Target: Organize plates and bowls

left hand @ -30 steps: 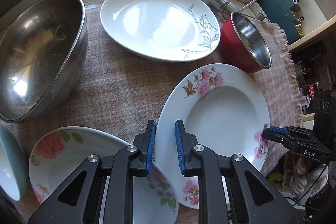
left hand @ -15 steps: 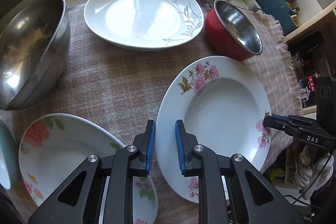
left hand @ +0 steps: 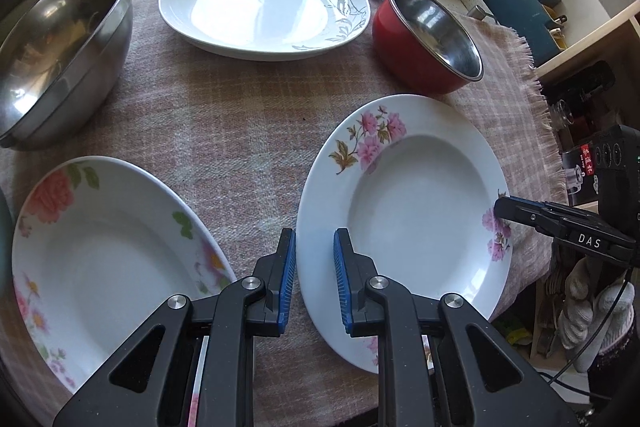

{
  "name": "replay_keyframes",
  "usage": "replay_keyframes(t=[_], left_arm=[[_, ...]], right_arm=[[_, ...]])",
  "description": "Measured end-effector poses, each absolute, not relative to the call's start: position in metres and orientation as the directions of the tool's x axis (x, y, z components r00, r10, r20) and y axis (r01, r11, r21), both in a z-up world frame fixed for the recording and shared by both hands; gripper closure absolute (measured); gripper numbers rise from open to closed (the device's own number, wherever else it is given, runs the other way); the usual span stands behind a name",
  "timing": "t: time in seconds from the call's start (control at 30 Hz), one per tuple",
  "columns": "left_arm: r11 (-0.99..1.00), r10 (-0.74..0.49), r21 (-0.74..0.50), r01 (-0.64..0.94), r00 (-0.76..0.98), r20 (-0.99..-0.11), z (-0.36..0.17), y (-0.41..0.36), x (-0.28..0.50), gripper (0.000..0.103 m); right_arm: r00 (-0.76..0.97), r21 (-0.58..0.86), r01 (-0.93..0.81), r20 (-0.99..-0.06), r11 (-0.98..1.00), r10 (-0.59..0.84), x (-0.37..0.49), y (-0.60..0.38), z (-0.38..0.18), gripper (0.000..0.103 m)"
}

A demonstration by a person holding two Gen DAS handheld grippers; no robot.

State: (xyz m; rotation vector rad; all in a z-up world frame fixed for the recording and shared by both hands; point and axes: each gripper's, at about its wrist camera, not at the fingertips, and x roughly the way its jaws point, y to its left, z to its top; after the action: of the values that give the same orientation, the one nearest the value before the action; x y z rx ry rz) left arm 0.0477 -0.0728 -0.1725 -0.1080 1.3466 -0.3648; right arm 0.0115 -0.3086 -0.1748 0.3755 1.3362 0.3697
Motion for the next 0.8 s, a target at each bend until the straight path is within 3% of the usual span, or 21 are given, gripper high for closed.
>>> replay_keyframes(t=[0.8], left_arm=[[0.937, -0.330, -0.298, 0.181, 0.179, -0.927, -0.175, -0.068, 0.036, 0.086]], right_arm=[[0.195, 0.422, -0.077, -0.882, 0.903, 0.429, 0.010, -0.304, -0.170, 0.081]])
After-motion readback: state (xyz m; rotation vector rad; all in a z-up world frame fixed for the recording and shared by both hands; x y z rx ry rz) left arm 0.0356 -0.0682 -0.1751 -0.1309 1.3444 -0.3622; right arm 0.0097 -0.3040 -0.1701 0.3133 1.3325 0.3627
